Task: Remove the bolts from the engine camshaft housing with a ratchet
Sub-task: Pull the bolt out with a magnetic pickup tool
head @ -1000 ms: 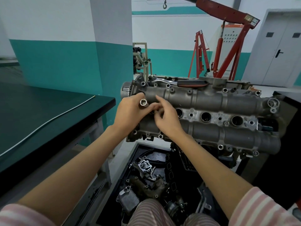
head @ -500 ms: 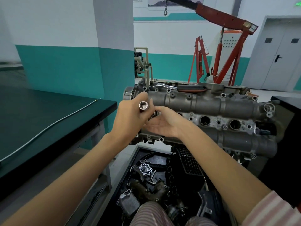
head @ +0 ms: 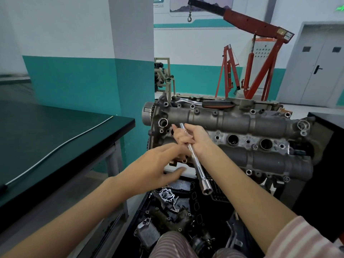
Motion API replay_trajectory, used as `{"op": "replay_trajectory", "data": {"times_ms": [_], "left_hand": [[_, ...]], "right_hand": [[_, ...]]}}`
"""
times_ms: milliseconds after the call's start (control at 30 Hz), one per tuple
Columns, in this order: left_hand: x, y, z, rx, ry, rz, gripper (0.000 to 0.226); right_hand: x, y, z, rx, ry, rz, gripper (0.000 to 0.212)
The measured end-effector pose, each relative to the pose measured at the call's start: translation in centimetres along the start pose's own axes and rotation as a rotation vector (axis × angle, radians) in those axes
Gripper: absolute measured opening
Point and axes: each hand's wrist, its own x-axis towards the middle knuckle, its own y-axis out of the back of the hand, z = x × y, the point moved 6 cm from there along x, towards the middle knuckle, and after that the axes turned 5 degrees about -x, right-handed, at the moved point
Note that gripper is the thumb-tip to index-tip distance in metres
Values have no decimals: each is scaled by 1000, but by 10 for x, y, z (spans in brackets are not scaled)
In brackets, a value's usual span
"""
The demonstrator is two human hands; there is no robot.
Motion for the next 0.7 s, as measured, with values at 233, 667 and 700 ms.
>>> {"op": "replay_trajectory", "data": {"times_ms": [233, 667, 700], "left_hand": [[2, 33, -59, 34, 444, 452, 22], [-69, 95, -191, 274, 923, 403, 18], [-71, 96, -198, 293, 916, 367, 18]], "right_hand": [[-19, 11, -5, -159, -51, -26, 41], [-31, 48, -70, -995, 48, 344, 46], [-29, 46, -70, -1037, 64, 352, 46]]}}
